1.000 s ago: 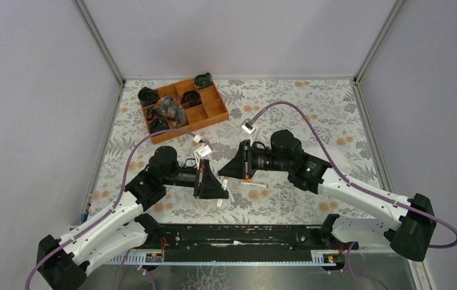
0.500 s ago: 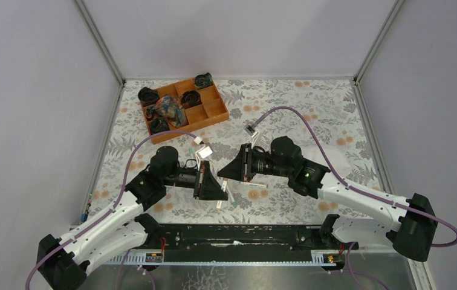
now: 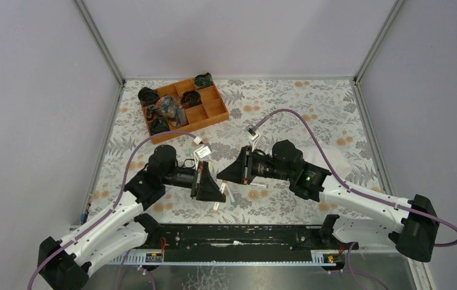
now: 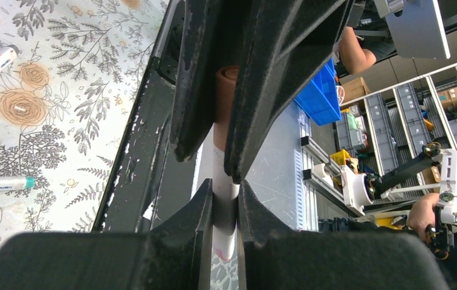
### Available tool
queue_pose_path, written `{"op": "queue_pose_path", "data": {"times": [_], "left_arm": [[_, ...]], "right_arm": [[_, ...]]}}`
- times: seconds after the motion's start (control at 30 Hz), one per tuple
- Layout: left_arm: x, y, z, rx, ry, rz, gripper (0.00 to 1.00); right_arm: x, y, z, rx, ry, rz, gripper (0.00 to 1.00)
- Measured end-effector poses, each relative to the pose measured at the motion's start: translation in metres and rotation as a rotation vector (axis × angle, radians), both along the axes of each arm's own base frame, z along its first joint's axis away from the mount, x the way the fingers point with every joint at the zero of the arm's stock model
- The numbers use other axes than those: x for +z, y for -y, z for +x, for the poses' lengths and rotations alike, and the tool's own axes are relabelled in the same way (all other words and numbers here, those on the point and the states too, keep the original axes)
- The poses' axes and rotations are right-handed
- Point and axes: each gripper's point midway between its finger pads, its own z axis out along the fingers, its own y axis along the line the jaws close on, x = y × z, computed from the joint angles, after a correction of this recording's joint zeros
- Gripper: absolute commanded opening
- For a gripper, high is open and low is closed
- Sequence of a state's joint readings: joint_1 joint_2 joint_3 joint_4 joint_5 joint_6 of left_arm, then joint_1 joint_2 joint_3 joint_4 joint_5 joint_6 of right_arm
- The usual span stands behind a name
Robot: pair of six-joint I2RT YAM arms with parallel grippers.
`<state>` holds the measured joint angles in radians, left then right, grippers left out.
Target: Insert the pens into the pen caps
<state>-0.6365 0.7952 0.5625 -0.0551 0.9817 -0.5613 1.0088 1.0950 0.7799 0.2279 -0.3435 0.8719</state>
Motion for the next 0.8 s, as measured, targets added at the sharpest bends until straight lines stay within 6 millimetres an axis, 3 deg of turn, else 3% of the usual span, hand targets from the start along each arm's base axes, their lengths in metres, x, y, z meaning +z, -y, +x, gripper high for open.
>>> {"op": "queue_pose_path", "data": {"times": [0.23,0.57,0.73,0.8], "left_arm": [[0.007,-0.004,-0.001,-0.025,-0.008,-0.028,0.0],[-0.004,-0.008,0.006,0.018,0.041,0.051,0.0],[-0.01,-0.01,0.017,0.103,0.083,0.065,0.0],[-0.012,-0.011,0.034,0.214,0.114,0.062,0.0]], "right_arm": [[0.007,-0.003,-0.002,0.012,0.016,0.028,0.0],[-0.002,-0.004,0.004,-0.026,-0.003,-0.015,0.02],[-0.005,-0.001,0.006,-0.079,0.003,-0.093,0.56],[-0.023,0.004,-0.022,-0.004,-0.016,-0.2,0.67]]}}
